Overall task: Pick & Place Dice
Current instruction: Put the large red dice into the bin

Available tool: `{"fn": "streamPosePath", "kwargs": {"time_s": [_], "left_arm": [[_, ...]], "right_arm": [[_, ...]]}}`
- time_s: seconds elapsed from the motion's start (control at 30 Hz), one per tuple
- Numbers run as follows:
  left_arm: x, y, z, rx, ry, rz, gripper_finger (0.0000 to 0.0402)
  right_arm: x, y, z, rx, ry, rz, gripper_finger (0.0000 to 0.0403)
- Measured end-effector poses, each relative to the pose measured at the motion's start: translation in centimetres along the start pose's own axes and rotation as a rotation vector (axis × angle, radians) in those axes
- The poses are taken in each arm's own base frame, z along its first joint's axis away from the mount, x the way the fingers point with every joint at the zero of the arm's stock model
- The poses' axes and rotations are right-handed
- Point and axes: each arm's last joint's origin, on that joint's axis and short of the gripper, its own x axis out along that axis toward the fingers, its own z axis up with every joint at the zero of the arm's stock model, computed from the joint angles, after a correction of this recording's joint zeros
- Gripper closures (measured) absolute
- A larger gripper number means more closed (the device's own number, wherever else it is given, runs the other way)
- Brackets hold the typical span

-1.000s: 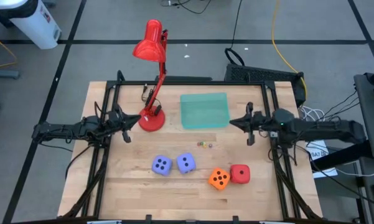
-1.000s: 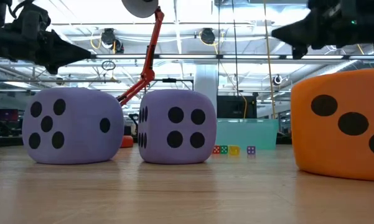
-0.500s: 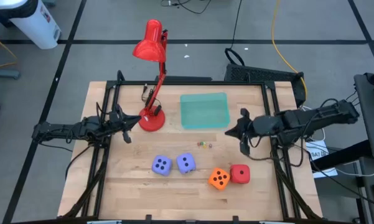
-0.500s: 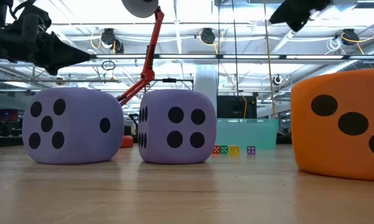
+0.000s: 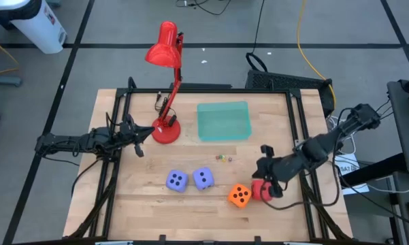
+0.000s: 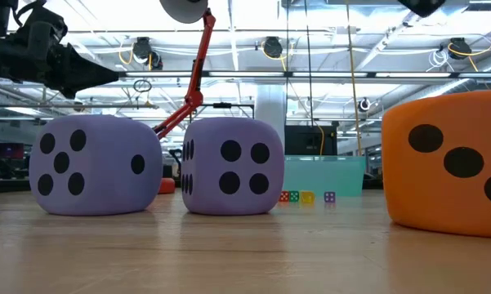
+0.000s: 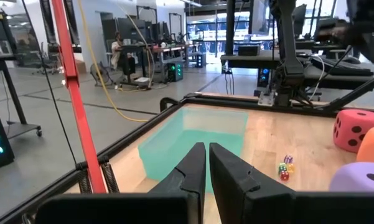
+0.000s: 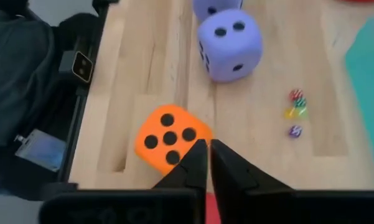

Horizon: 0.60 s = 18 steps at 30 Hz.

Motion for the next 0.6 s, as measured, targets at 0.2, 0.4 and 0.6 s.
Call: {"fn": "streamPosePath", "kwargs": {"time_s": [0.2, 0.4, 0.6], "left_arm": [[0.0, 0.0, 0.0, -0.028, 0.002, -0.001, 0.0371], [0.0, 0.0, 0.0, -0.028, 0.002, -0.001, 0.0371], [0.0, 0.0, 0.0, 0.005, 0.002, 0.0, 0.0371]], "right_arm": [[2.0, 1.3, -0.8, 0.06, 0.087, -0.017, 0.0283], [3.7, 2.4, -1.5, 0.098, 0.154, -0.029, 0.0133], [4.1, 2.6, -1.9, 0.199, 0.207, -0.023, 0.0014]]}}
